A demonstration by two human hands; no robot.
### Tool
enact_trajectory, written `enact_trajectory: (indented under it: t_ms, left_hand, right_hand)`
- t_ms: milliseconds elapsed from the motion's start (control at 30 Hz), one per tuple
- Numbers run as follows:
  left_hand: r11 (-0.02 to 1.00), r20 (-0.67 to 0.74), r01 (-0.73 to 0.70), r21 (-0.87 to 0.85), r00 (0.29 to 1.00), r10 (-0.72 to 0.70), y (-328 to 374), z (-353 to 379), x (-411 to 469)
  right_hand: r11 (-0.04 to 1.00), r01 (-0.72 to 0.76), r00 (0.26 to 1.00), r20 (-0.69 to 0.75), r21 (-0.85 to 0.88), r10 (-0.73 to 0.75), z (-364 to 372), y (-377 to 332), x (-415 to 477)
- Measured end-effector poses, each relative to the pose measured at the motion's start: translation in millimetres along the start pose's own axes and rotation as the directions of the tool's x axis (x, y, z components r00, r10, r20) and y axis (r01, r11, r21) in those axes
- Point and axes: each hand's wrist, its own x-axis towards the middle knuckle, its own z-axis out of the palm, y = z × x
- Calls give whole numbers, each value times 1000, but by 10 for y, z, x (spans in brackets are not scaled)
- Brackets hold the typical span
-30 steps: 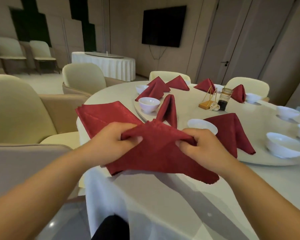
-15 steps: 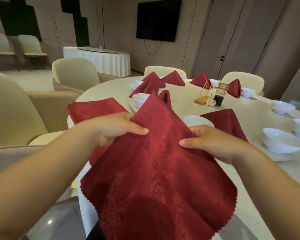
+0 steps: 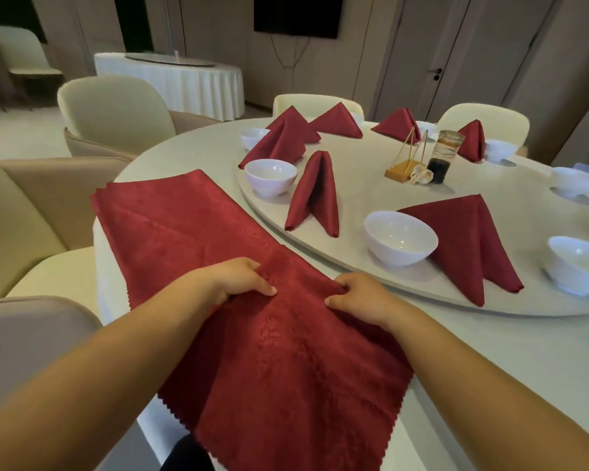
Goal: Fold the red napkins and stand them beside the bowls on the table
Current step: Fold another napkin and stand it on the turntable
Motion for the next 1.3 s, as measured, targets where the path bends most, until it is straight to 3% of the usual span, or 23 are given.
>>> enact_trajectory:
  t_ms: [200, 400, 667, 900, 1100, 1200, 1300]
  left_hand:
    - [997, -41, -29, 77, 999, 33, 38, -86, 160]
    - [949, 7, -13, 314, 1000, 11, -54, -261, -181]
    - [937, -9, 89, 339, 996, -91, -466, -492, -872]
    - [925, -59, 51, 376, 998, -31, -505, -375, -959]
    - [946, -118, -16, 325, 991, 58, -467, -318, -901]
    - [947, -198, -24, 321, 976, 92, -476, -328, -812]
    - [904, -229, -77, 422, 955, 188, -562, -359, -770]
  right_hand:
    - [1000, 9, 999, -38, -25, -10, -1, 76, 142]
    - [994, -106, 992, 67, 29, 104, -310, 327, -105]
    - [978, -192, 977, 113, 82, 183, -443, 550, -482]
    - [979, -171, 985, 46, 108, 167, -356, 537, -535]
    - [984, -165, 986, 8, -74, 166, -313, 547, -503]
    - [984, -172, 985, -4, -53, 172, -312, 574, -488]
    - [989, -148, 989, -24, -8, 148, -289, 605, -497]
